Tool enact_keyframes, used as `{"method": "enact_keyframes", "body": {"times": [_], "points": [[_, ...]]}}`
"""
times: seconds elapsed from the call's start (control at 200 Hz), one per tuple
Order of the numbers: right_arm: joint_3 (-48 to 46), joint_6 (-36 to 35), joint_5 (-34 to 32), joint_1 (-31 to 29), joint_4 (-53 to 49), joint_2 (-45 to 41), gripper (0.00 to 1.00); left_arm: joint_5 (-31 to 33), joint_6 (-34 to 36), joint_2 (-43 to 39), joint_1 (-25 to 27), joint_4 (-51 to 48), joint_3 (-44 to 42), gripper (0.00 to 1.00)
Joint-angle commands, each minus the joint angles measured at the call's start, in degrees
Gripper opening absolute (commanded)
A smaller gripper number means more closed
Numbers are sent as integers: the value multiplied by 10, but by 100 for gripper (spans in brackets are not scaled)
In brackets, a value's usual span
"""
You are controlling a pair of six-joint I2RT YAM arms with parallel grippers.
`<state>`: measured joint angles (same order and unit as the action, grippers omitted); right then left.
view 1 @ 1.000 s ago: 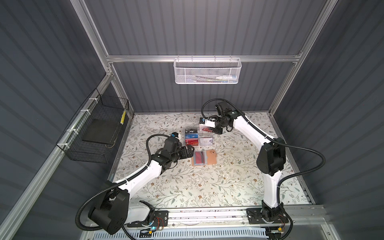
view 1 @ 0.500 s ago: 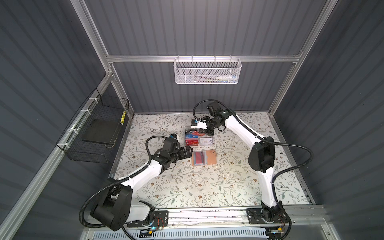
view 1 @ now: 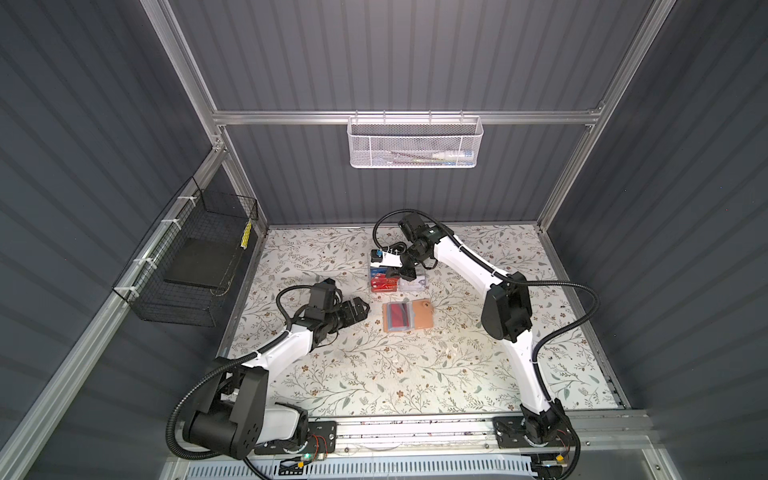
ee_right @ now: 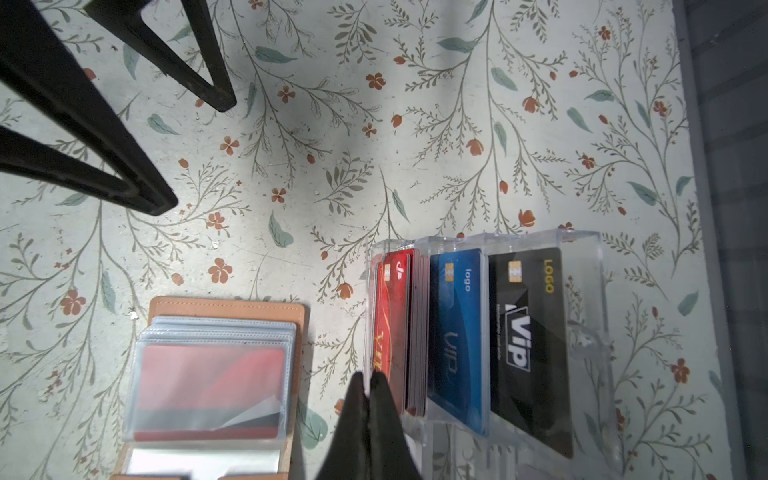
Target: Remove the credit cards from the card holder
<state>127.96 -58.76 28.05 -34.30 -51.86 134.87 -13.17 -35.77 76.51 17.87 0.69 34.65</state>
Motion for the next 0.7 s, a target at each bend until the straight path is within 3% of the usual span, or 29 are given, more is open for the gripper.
{"method": "enact_keyframes", "body": {"times": [0.0, 0.695], "points": [[21, 1, -7, -3, -7, 18, 0, -22, 1, 1, -9, 13, -9, 100], [48, 0, -82, -3, 6, 53, 0, -33, 9, -5, -20, 23, -16, 100]]}}
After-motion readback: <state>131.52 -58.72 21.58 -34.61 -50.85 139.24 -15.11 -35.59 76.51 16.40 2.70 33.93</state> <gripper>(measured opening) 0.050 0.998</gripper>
